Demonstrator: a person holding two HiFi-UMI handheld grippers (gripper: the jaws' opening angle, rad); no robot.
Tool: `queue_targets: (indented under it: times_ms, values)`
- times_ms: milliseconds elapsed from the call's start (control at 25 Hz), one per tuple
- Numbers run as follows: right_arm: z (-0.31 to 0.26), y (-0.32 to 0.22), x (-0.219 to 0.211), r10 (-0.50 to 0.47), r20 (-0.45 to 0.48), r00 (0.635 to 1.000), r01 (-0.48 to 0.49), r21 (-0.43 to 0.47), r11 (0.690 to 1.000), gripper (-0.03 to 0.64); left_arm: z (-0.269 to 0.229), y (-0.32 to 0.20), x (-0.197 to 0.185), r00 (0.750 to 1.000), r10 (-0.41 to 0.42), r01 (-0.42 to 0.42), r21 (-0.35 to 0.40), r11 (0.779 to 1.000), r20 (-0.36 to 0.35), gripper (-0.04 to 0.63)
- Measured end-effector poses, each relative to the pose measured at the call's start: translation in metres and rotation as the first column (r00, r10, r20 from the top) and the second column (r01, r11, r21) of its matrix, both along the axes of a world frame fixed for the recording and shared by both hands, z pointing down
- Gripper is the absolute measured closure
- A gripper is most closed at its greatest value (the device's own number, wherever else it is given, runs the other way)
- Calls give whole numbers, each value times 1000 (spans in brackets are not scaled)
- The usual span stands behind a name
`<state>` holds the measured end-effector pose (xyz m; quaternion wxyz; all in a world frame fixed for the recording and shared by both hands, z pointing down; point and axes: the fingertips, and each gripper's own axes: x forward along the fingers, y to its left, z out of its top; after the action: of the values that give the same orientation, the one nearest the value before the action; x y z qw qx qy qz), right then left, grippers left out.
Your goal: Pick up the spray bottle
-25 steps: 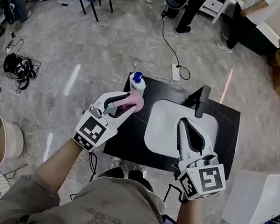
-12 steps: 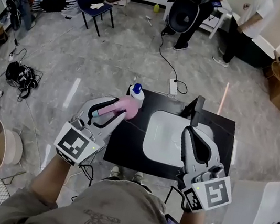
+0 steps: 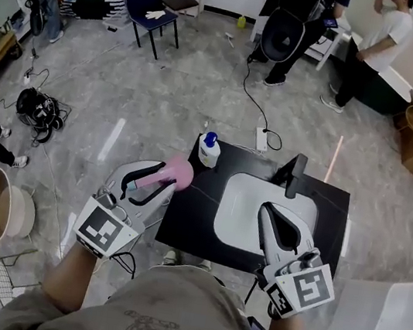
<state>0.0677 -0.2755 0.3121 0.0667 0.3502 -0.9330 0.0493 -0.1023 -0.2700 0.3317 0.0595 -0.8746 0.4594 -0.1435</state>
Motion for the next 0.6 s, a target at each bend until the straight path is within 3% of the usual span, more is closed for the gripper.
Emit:
queue_targets:
  times_ms: [280,600]
  values:
    - [33,0,-9,-31,-35,999,29,-66,997,589,29,13,-15,995,-89,84,-96,992,-51,457]
    - [42,-1,-18,-73,-48,996,68,-82,994,589,28,15,-21,991,-126,121,-92,988,-51,457]
